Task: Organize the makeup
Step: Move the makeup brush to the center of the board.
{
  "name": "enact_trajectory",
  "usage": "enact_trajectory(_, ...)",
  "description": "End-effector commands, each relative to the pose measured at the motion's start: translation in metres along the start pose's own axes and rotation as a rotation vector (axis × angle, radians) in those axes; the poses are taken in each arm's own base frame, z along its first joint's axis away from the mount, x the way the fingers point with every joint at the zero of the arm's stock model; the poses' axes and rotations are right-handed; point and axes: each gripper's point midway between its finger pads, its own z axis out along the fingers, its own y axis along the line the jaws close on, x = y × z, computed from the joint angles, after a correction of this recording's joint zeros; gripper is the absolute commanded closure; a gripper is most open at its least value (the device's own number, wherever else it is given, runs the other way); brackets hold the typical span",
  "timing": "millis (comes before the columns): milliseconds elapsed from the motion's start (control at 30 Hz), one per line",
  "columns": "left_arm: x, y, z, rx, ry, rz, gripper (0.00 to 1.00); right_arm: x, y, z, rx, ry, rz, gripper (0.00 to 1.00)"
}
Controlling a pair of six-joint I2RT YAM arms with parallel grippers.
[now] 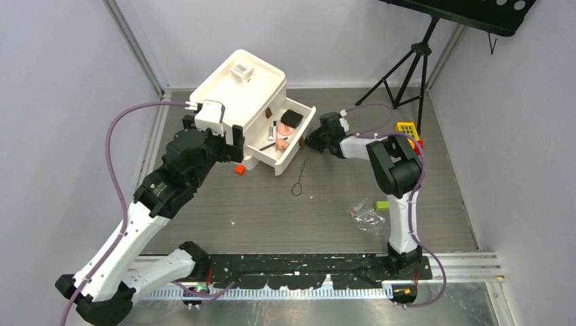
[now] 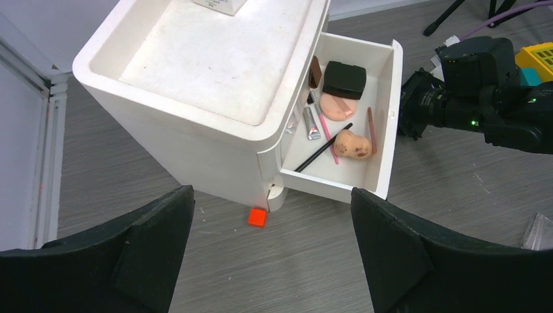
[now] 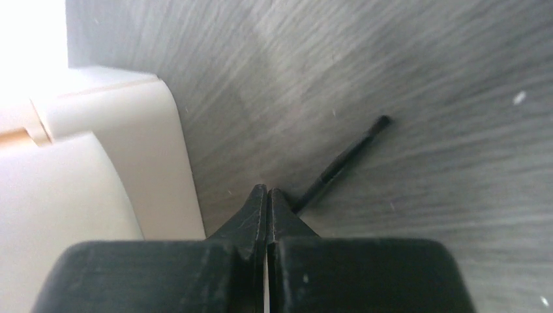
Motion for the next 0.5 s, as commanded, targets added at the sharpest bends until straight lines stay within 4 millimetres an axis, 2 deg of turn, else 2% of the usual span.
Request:
enact_trajectory(0, -0.009, 0.005, -0.004, -0.014, -0.033, 0.002, 0.08, 0.012, -0.011, -0.026, 0.057, 0.062, -0.135, 1.00)
enact_trajectory(167, -0.008, 0.006, -0.005, -0.015, -0.032, 0.002, 0.08, 0.020, -0.040, -0.043, 0.125, 0.098, -0.206, 1.00)
enact_trajectory(233, -0.008, 0.006, -0.005, -0.017, -0.033, 0.001, 0.08, 0.017, -0.046, -0.051, 0.140, 0.086, -0.233, 1.00)
enact_trajectory(267, -0.009, 0.007, -0.005, -0.018, -0.035, 0.001, 0.08, 0.018, -0.054, -0.056, 0.169, 0.094, -0.242, 1.00)
enact_trajectory(467, -0.009, 0.007, -0.006, -0.017, -0.037, 0.001, 0.08, 0.018, -0.070, -0.083, 0.213, 0.118, -0.309, 1.00)
